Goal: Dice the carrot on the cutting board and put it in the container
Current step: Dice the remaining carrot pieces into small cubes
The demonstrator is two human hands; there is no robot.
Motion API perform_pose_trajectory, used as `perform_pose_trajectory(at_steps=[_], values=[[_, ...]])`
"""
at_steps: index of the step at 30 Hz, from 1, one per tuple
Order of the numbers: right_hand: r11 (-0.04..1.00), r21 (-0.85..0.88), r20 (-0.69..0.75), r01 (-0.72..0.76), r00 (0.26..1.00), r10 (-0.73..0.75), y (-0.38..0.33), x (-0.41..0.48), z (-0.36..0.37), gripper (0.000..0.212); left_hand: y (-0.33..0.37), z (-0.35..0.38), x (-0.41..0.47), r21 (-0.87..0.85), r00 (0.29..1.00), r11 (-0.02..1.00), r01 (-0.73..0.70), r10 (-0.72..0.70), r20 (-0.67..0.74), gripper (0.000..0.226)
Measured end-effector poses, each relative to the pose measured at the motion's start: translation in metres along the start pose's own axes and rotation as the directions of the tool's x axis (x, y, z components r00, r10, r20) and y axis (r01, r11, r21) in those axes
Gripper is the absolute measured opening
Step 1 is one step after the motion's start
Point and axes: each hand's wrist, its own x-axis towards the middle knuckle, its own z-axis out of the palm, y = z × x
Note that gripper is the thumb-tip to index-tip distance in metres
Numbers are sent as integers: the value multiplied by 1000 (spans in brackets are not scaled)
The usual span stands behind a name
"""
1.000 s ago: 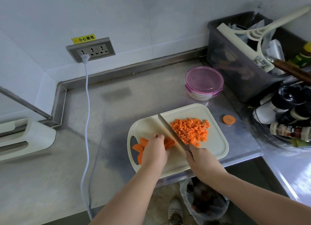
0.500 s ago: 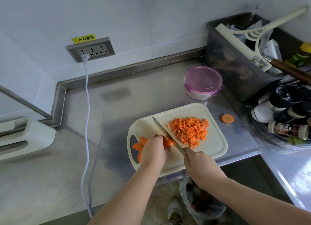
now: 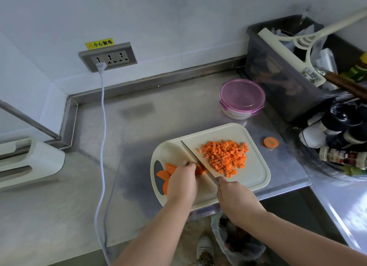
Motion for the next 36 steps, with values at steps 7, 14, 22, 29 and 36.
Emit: perform_pose_trajectory(at_steps=[7,14,22,29,36], values=[[985,122,35,-121,993,117,-5,2,-2,38,0,-3,-1,-7,999,999,-45,45,5,9],[967,247,-31,-61,997,71,-1,5,-16,16,1,-5,-3,-67,998,997,-48,46,-40,18],[975,224,-97,13,995,9,-4,-14,-19,26,2,-12,-2,-127,999,991,28,-32,-23,22],[995,99,-50,13,999,-8,-8,-14,-7,33,-6,-14,-4,-158,998,985,62,-64,-8,25],[999,31,-32,22,999,-21,-9,-10,-3,36,-6,-10,-5,-162,999,986,43,-43,4,19]])
